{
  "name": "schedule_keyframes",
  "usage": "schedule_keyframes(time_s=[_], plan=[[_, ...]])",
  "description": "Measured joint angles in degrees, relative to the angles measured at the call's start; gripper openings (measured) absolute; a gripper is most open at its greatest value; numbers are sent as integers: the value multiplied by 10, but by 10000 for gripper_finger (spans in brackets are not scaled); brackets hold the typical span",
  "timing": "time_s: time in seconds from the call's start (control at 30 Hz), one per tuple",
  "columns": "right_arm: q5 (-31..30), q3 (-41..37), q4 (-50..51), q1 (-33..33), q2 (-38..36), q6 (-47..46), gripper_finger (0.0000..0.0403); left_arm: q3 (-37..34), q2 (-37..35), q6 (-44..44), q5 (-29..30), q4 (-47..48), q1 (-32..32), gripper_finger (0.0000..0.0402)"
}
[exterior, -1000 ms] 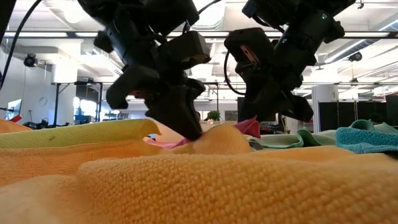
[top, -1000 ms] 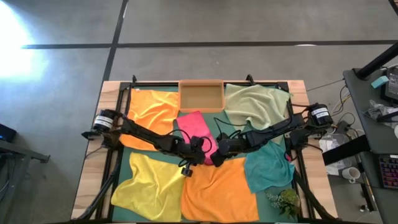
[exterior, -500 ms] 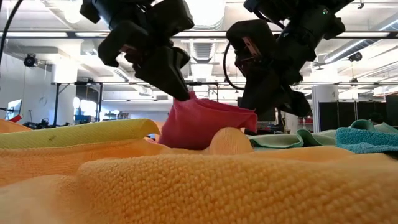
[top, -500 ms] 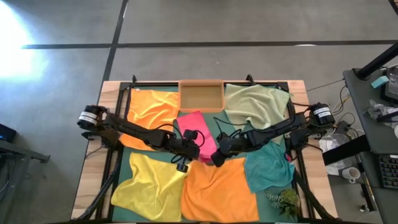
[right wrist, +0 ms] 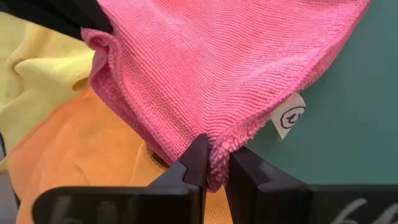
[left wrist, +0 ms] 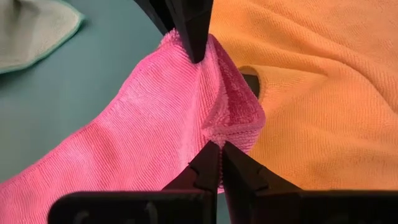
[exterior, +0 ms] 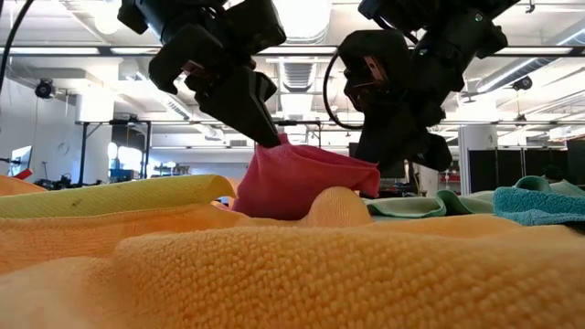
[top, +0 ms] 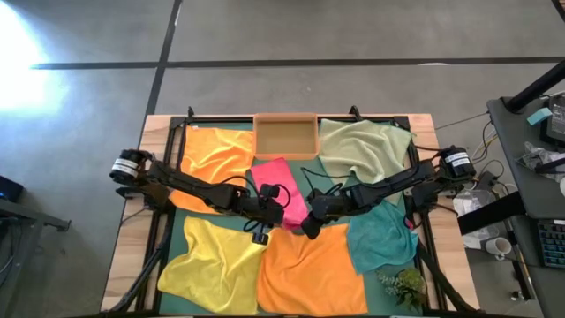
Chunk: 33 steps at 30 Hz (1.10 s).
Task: Fold microfiber towels
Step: Fold the pink towel
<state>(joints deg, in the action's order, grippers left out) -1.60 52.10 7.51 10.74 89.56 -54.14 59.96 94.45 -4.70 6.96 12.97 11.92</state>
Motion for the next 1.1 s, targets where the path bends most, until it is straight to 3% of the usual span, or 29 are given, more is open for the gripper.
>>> schedule_keyframes(time_s=[0.4, 0.63, 0.87, 1.1], plan=[[2, 0, 1, -5, 0, -9, 37, 0, -4, 0, 8, 1, -1, 0], [6, 0, 3, -17, -1, 15, 94, 0, -21, 0, 37, 17, -2, 0], [20, 0, 15, -28, -24, 110, 159, -2, -37, 0, 47, 33, -4, 0], [36, 0, 12, -25, -62, 277, 177, -3, -39, 0, 56, 36, -8, 0]])
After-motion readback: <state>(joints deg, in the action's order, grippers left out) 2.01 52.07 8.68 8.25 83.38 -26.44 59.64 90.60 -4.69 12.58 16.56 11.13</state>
